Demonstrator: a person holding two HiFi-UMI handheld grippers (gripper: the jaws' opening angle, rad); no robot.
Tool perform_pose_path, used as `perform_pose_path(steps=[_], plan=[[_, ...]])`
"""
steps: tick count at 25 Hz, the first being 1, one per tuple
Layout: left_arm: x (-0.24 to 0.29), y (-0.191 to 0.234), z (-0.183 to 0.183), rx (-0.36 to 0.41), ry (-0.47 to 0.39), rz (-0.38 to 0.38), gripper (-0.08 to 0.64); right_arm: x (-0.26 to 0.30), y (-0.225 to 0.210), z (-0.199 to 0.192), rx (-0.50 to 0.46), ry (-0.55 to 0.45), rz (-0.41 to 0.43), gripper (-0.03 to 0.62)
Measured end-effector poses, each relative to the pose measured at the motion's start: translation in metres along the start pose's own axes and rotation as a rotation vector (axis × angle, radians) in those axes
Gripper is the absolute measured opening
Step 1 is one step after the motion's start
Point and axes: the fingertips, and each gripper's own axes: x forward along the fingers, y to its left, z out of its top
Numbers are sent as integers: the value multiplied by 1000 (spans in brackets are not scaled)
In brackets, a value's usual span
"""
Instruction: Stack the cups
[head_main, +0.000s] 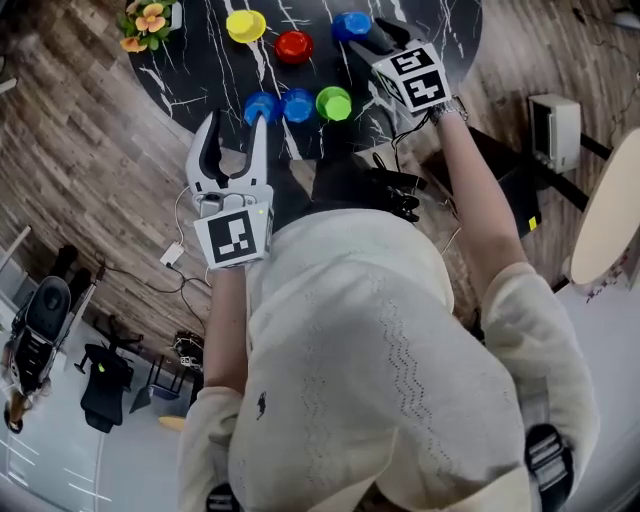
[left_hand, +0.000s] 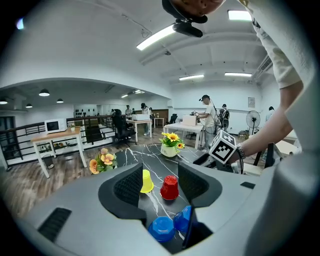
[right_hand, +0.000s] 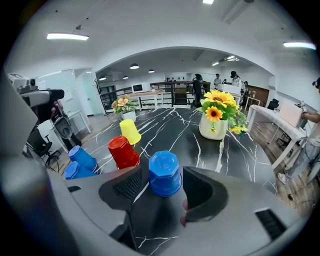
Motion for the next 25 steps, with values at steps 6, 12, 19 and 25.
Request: perform_pose_path(steps=[6, 12, 19, 25], plan=[[-5, 6, -3, -19, 14, 51, 242, 12, -5, -2, -19, 25, -7, 244], [-10, 12, -6, -24, 8, 63, 242, 12, -3, 2, -26, 21, -7, 218], [-11, 15, -6, -19, -6, 30, 242, -4, -1, 10, -25, -3, -39, 218], [-11, 14, -3, 17, -43, -33, 242, -30, 8, 23, -24, -35, -58, 217]])
